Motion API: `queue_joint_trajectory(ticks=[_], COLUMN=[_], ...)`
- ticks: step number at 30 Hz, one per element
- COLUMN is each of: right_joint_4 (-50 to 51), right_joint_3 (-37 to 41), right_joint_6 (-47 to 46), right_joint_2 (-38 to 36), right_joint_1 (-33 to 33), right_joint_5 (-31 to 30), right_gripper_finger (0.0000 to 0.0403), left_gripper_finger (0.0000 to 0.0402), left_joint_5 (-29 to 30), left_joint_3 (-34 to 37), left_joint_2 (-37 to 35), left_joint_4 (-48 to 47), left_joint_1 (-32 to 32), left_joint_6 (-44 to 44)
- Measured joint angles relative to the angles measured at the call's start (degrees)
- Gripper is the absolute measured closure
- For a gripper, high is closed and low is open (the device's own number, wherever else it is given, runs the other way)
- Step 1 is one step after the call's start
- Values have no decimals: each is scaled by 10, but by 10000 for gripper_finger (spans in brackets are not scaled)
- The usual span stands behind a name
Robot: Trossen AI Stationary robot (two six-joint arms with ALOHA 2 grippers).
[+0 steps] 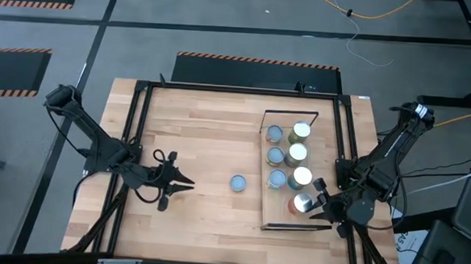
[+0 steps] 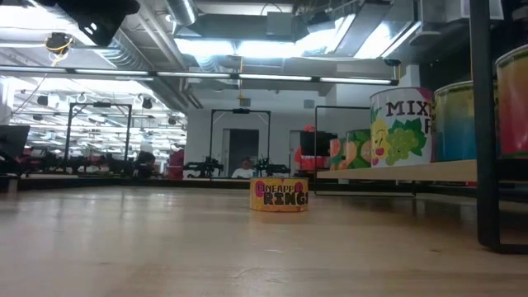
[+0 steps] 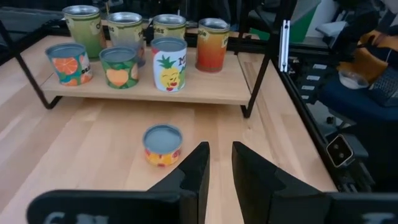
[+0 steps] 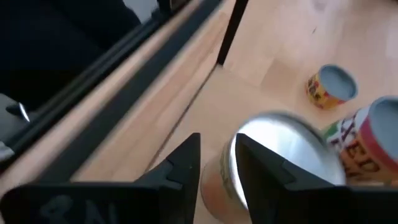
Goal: Pick and place cans onto a shelf
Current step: Put the canned pineapple on the shelf, then put the canned pineapple rings on the shelf
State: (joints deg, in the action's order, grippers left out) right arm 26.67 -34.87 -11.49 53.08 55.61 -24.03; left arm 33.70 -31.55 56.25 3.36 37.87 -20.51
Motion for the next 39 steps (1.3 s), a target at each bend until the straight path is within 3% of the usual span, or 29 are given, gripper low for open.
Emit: queue_joint_trajectory(ticks=[13, 22, 32, 39], right_joint_4=[86, 109, 106, 111], right_joint_3=[-94, -161, -186, -184], right_joint_6=[2, 70, 139, 118], right_joint_2=[-4, -5, -5, -5], right_joint_1=[0, 0, 0, 0], right_joint_5=[-3, -6, -135, -120], right_gripper_finger=[298, 298, 298, 298], left_gripper_finger=[340, 340, 340, 340], left_joint_5=[4, -67, -150, -157], left_joint_3=[0, -6, -150, -270], left_joint_2=[142, 224, 346, 421], left_joint_4=[216, 339, 317, 231], left_joint_1=[-37, -97, -140, -155], left_joint_6=[1, 2, 108, 147])
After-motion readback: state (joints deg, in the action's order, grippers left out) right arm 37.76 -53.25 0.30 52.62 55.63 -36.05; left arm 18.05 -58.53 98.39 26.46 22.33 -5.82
